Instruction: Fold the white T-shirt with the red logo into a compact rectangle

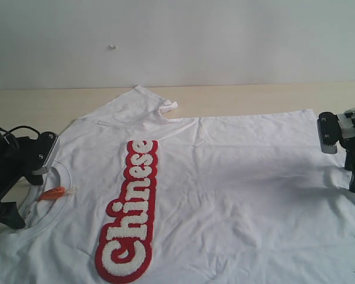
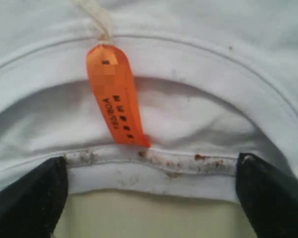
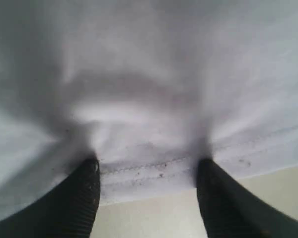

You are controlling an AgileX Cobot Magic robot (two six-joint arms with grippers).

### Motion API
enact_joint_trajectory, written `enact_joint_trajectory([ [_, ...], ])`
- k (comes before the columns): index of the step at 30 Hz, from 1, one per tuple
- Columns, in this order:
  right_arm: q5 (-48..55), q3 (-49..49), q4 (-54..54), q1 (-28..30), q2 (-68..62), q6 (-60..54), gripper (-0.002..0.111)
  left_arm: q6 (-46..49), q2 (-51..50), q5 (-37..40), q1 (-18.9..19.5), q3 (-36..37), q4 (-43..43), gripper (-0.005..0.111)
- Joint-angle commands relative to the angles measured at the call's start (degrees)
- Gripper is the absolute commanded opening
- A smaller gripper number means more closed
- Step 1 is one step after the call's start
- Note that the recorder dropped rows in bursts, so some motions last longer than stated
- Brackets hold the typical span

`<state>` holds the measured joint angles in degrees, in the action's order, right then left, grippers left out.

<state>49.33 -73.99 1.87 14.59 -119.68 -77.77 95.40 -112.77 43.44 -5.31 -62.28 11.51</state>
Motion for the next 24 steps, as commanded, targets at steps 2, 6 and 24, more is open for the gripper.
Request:
enact_joint_trajectory([
  [2, -0.01, 0.38, -3.65, 0.1, -1.02, -0.1, 0.057, 0.3, 0.08, -2.47, 0.04, 0.24, 0.31, 0.088],
  [6, -0.01, 0.38, -3.65, 0.1, -1.02, -0.1, 0.057, 0.3, 0.08, -2.47, 0.04, 0.24, 0.83, 0.088],
  [24, -1.22, 0.5, -0.34, 0.1, -1.15, 0.06, 0.0, 0.34, -0.7, -1.65, 0.04, 3.38, -3.62, 0.0],
])
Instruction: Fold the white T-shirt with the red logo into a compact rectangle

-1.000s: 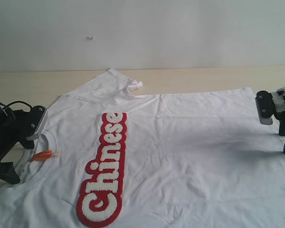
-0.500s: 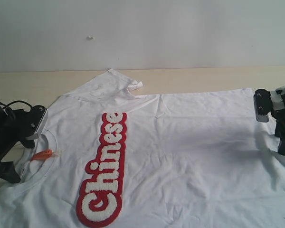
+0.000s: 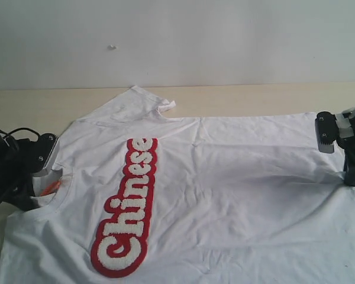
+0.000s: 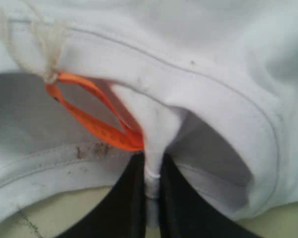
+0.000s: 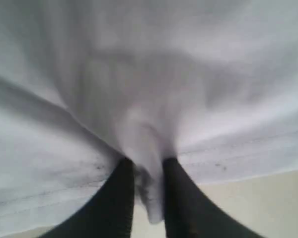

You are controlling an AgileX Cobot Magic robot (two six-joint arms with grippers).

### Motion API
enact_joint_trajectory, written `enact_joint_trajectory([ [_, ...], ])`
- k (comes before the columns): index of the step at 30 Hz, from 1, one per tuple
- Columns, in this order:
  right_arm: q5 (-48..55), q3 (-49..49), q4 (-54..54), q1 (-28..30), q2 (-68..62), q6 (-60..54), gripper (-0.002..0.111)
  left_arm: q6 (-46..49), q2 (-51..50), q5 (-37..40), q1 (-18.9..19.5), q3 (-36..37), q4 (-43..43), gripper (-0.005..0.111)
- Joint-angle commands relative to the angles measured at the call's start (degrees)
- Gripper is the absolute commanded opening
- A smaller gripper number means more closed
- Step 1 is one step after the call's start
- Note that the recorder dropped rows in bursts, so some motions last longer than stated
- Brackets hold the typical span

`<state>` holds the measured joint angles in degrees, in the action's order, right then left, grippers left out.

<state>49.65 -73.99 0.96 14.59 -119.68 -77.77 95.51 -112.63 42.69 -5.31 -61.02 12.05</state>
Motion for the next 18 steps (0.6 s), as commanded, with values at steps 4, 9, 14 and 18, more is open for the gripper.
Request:
enact_joint_trajectory([
  [4, -1.39, 0.5, 1.17, 0.1, -0.7, 0.06, 0.0, -0.47, -1.05, -1.11, 0.04, 2.42, -6.44, 0.0],
  [9, -2.12, 0.5, 1.45, 0.1, 3.69, -0.09, 0.0, -2.65, 0.66, -1.11, 0.04, 0.95, -7.66, 0.0],
  [14, -3.07, 0.5, 1.45, 0.1, 9.13, -0.09, 0.0, -8.04, 4.1, -2.01, 0.16, 0.36, -11.35, 0.0],
  [18, -3.07, 0.5, -0.57, 0.1, 12.71, 0.02, 0.0, -9.93, 8.07, -2.89, 0.16, 0.36, -12.05, 0.0],
])
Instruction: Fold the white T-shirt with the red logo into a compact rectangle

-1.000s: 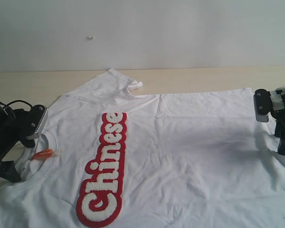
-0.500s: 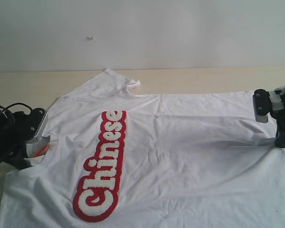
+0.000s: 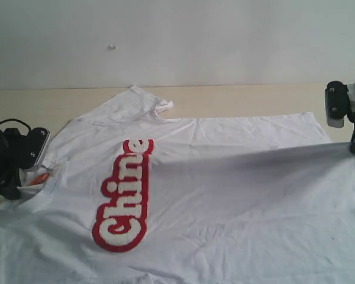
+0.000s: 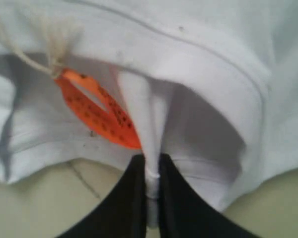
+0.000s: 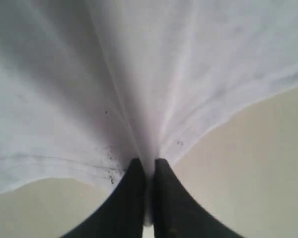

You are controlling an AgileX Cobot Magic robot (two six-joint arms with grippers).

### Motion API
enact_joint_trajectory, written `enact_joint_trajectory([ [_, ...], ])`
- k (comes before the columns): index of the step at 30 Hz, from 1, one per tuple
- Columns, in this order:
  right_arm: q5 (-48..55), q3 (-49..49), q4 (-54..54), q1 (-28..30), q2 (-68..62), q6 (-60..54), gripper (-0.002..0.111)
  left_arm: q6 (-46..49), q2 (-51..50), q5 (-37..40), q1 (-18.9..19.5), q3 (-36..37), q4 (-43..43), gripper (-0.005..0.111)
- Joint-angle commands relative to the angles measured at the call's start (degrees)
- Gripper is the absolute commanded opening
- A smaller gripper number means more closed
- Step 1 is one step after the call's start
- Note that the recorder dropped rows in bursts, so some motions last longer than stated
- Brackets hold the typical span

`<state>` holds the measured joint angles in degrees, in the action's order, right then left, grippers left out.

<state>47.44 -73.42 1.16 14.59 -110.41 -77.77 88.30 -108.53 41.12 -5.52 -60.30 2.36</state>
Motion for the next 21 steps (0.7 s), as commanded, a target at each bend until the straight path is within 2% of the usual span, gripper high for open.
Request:
enact_joint_trajectory([
  [1, -0.87, -0.07, -1.16, 0.1, 4.29, 0.02, 0.0, -3.48, 5.22, -1.77, 0.37, -0.36, -2.36, 0.0],
  [6, -0.75, -0.07, -3.01, 0.1, 8.42, 0.02, 0.0, -6.53, 11.82, -2.95, 0.37, -0.36, -4.51, 0.0],
  [16, -2.38, -0.07, -6.81, 0.1, 17.85, 4.11, 0.0, -37.74, 23.99, -4.63, 0.46, -0.36, -26.47, 0.0],
  [21, -4.03, -0.07, -7.37, 0.1, 22.89, 7.4, 0.0, -44.04, 29.88, -4.51, 0.46, -0.36, -29.89, 0.0],
])
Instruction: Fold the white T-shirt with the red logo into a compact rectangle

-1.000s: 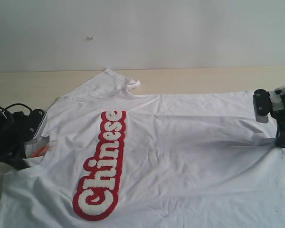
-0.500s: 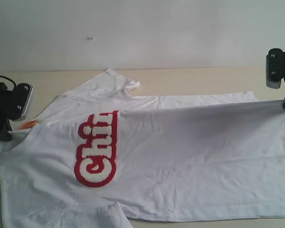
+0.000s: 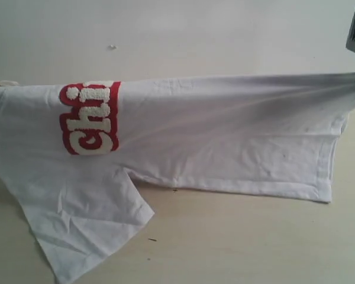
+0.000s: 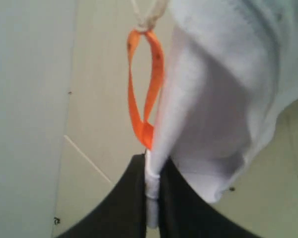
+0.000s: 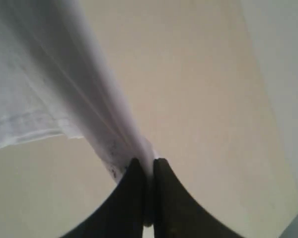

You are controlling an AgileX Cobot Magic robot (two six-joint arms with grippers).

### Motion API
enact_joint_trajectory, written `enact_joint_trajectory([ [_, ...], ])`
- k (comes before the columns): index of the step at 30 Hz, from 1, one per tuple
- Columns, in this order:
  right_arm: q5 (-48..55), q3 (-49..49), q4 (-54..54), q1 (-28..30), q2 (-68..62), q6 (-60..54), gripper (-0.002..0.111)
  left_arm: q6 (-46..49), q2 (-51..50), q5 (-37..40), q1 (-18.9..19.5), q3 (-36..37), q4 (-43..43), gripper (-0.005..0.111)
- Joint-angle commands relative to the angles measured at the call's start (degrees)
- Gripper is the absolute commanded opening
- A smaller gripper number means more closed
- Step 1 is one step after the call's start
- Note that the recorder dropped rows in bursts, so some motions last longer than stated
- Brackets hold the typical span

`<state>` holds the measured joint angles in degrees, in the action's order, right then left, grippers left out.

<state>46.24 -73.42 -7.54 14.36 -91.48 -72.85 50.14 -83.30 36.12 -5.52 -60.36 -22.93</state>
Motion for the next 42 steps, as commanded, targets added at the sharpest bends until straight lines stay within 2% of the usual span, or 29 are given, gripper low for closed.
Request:
enact_joint_trajectory([
  [1, -3.14, -0.07, 0.51, 0.33, 5.0, 2.64, 0.0, -6.13, 5.84, 0.49, 0.46, -0.29, -4.61, 0.0],
  [17, -4.57, -0.07, -4.6, 0.33, 19.82, 8.66, 0.0, -10.84, 23.82, 5.82, 0.46, -0.29, -6.26, 0.0],
  [19, -4.57, -0.07, -10.51, 0.33, 22.81, 8.66, 0.0, -17.82, 27.81, 10.0, 0.46, -0.29, -12.37, 0.0],
  [23, -3.04, -0.07, -14.36, 0.21, 24.92, 8.66, 0.0, -17.64, 31.14, 15.03, 0.46, -0.29, -13.45, 0.0],
  [28, -1.78, -0.07, -10.77, -4.87, 26.13, 9.2, 0.0, -17.64, 35.69, 14.72, 0.46, -0.29, -13.99, 0.0],
  [33, -0.45, -0.07, -5.93, -4.99, 24.41, 18.53, 0.0, -15.86, 33.36, 15.18, 0.46, -0.29, -10.61, 0.0],
  [39, 8.0, -0.07, -5.93, -4.99, 14.03, 20.95, 0.0, 2.61, 23.37, 15.34, 0.46, -0.29, 3.52, 0.0],
  [42, 7.77, -0.3, -6.15, -4.99, 8.97, 20.95, 0.0, 5.13, 17.77, 13.98, 0.46, -0.29, 4.3, 0.0],
])
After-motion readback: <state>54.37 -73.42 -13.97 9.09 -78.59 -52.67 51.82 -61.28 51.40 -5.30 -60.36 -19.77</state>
